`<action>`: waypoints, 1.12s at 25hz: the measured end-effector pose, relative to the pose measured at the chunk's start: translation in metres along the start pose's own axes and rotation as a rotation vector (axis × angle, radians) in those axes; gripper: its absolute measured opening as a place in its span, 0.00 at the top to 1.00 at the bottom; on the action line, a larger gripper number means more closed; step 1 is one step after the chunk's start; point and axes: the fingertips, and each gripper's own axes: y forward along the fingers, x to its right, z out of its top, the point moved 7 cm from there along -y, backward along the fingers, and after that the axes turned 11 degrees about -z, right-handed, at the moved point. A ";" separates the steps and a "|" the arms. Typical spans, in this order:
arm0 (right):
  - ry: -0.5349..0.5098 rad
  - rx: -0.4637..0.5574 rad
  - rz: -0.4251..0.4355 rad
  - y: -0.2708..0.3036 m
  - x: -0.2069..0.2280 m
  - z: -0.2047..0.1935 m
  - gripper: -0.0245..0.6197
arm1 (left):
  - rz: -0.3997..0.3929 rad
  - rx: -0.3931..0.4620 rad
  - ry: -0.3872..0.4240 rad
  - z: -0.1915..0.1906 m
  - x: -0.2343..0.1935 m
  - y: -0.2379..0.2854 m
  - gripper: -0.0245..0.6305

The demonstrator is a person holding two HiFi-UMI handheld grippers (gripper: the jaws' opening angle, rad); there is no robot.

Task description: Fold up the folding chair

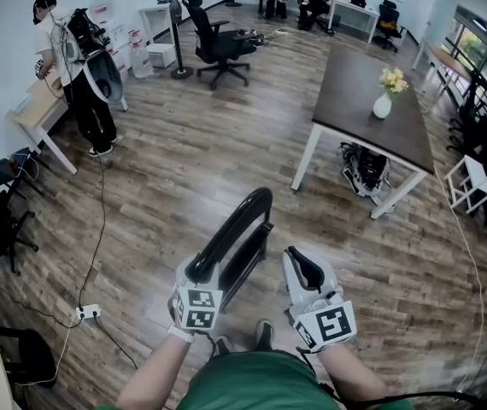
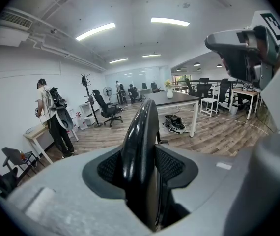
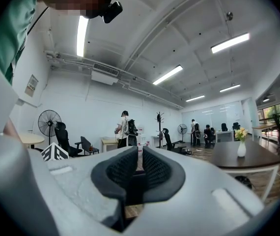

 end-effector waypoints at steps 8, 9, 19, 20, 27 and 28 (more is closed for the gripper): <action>-0.004 -0.005 0.004 -0.004 -0.002 -0.001 0.93 | -0.001 0.002 -0.004 -0.002 0.002 -0.003 0.67; -0.005 -0.006 0.005 -0.005 -0.002 -0.002 0.93 | 0.000 0.002 -0.004 -0.002 0.003 -0.003 0.67; 0.000 -0.010 0.012 -0.006 0.007 -0.004 0.95 | 0.005 -0.007 -0.004 0.000 0.008 0.001 0.67; 0.002 -0.010 0.013 -0.006 0.008 -0.005 0.95 | 0.005 -0.008 -0.003 0.000 0.009 0.001 0.67; 0.005 -0.019 0.016 -0.007 0.006 -0.009 0.95 | 0.011 -0.012 0.000 -0.003 0.007 -0.002 0.67; 0.005 -0.020 0.015 -0.006 0.007 -0.009 0.95 | 0.011 -0.012 0.000 -0.003 0.006 -0.001 0.67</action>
